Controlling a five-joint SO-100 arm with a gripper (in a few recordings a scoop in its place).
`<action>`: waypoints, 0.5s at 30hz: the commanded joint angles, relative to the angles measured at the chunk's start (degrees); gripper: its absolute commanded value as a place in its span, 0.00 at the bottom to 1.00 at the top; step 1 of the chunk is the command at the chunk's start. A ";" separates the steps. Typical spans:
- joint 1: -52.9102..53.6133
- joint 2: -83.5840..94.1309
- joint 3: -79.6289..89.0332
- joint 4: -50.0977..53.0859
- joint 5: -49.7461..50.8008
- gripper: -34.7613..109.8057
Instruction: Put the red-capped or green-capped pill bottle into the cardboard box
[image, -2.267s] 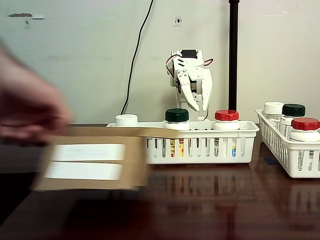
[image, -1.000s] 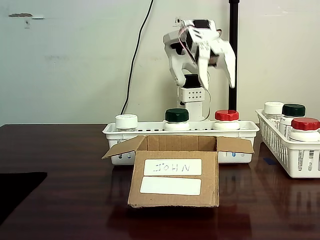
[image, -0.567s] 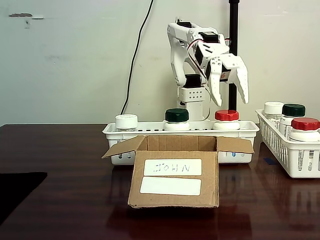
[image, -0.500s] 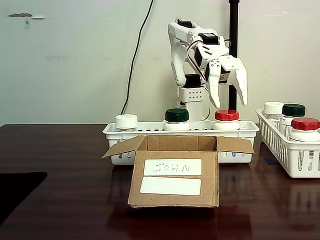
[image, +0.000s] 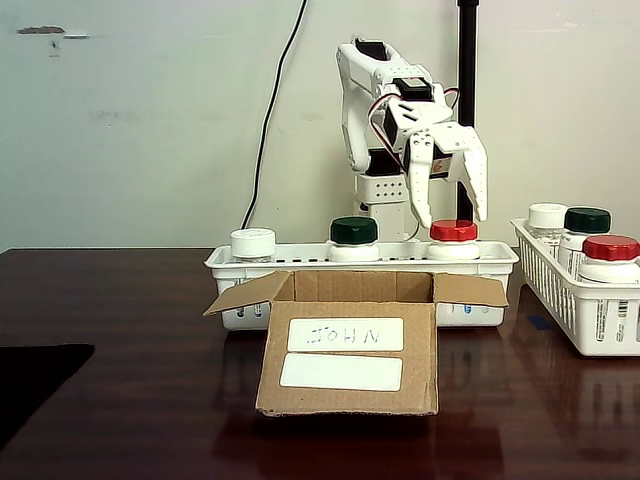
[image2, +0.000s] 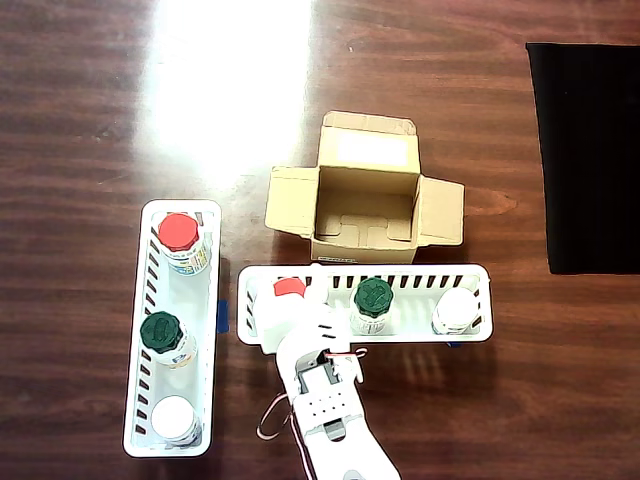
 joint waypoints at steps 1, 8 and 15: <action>-2.11 4.39 1.85 -0.79 0.62 0.61; -1.67 7.29 7.56 -3.43 2.90 0.61; -1.14 7.21 8.88 -4.48 3.96 0.60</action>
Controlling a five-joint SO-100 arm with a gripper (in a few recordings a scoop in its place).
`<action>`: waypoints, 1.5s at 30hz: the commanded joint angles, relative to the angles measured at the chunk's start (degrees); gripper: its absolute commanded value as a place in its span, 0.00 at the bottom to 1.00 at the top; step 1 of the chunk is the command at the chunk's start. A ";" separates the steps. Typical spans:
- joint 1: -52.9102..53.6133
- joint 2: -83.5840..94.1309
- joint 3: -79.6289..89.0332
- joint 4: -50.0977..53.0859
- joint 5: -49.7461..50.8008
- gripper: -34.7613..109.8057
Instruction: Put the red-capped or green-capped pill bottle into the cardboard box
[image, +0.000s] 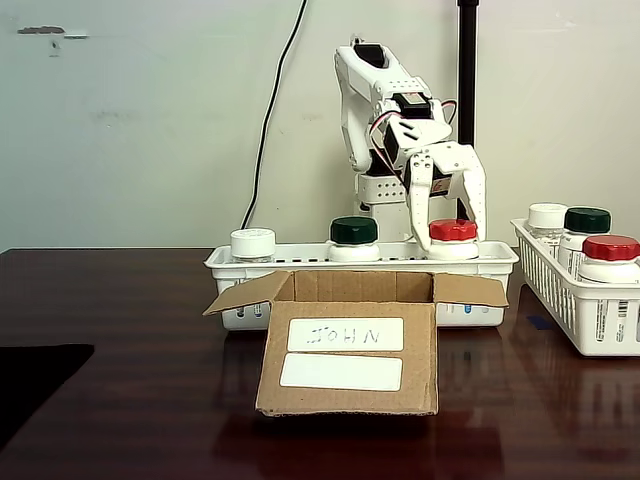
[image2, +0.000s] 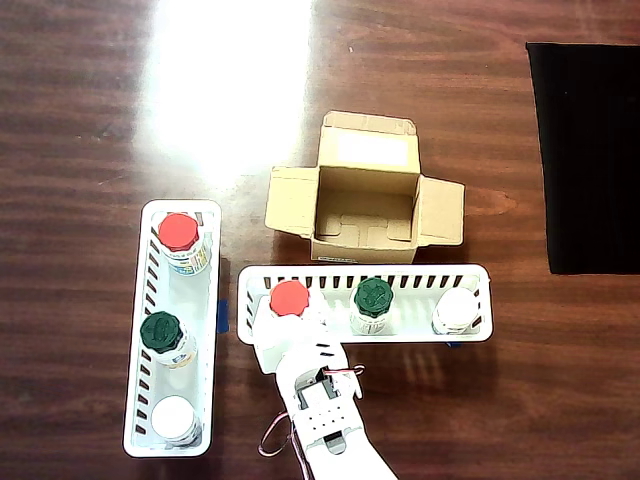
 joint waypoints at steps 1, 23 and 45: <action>-0.62 3.69 0.18 -1.67 0.79 0.60; 1.58 11.51 -19.51 23.64 -3.87 0.25; 9.58 14.59 -34.98 41.31 -3.08 0.25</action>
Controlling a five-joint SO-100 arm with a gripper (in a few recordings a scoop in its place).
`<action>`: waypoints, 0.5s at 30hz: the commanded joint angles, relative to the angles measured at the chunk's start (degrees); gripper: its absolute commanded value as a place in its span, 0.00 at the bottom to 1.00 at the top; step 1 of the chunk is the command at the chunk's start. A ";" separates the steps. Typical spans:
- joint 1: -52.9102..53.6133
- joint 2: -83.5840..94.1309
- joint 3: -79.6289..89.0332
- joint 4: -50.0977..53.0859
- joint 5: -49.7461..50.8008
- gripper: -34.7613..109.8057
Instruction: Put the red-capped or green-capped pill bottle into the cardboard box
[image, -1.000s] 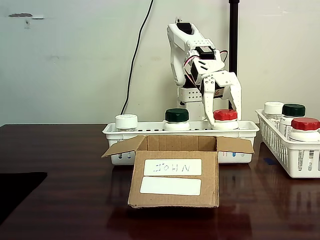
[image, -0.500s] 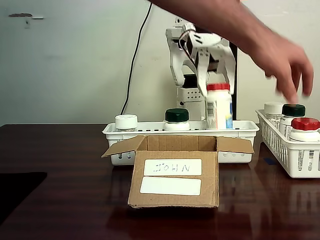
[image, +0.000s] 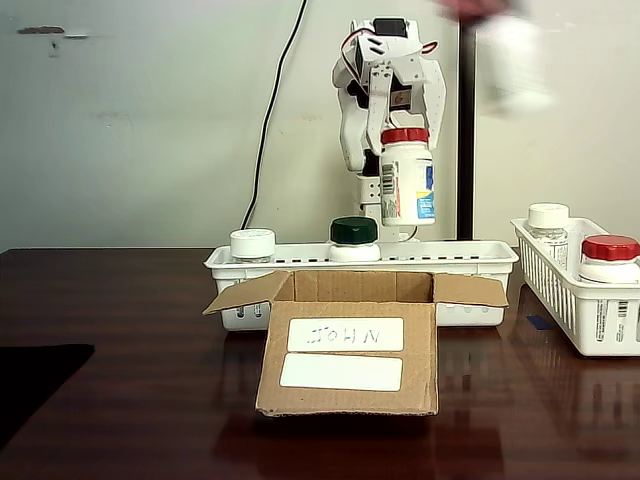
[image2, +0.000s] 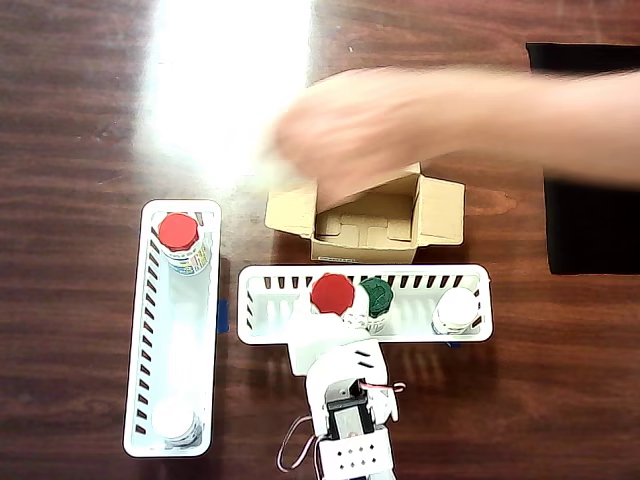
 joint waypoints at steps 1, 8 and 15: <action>0.00 -3.25 -9.14 -0.70 0.00 0.25; -0.44 -12.92 -19.78 -0.44 -1.41 0.25; 0.35 -24.79 -34.37 2.11 -2.55 0.25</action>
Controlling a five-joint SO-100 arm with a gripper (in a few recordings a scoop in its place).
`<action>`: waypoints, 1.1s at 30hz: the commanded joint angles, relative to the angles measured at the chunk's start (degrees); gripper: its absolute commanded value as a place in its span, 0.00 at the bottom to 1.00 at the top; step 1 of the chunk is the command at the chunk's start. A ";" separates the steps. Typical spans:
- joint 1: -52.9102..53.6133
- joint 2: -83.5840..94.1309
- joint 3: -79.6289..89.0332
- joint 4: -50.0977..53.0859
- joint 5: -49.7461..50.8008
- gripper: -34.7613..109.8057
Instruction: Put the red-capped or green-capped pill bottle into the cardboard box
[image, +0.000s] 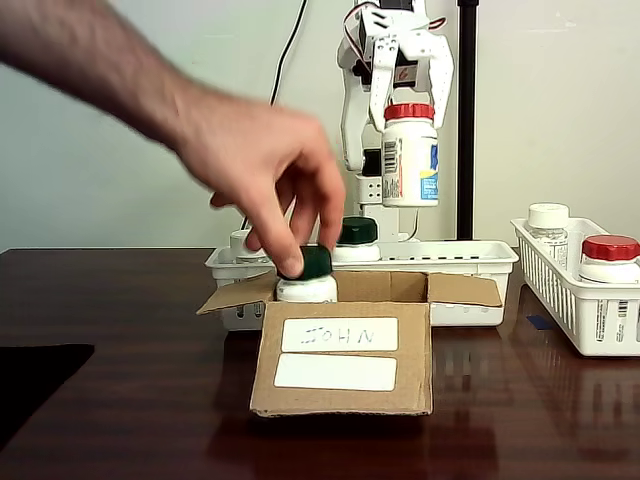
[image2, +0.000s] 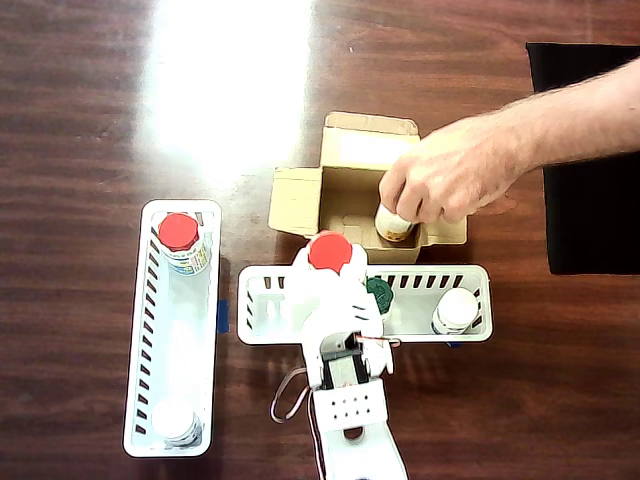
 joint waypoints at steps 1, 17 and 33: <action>0.26 -4.66 -13.27 0.79 0.26 0.25; 6.50 -27.77 -19.78 -16.61 1.41 0.25; 6.50 -38.23 -7.73 -35.51 8.79 0.26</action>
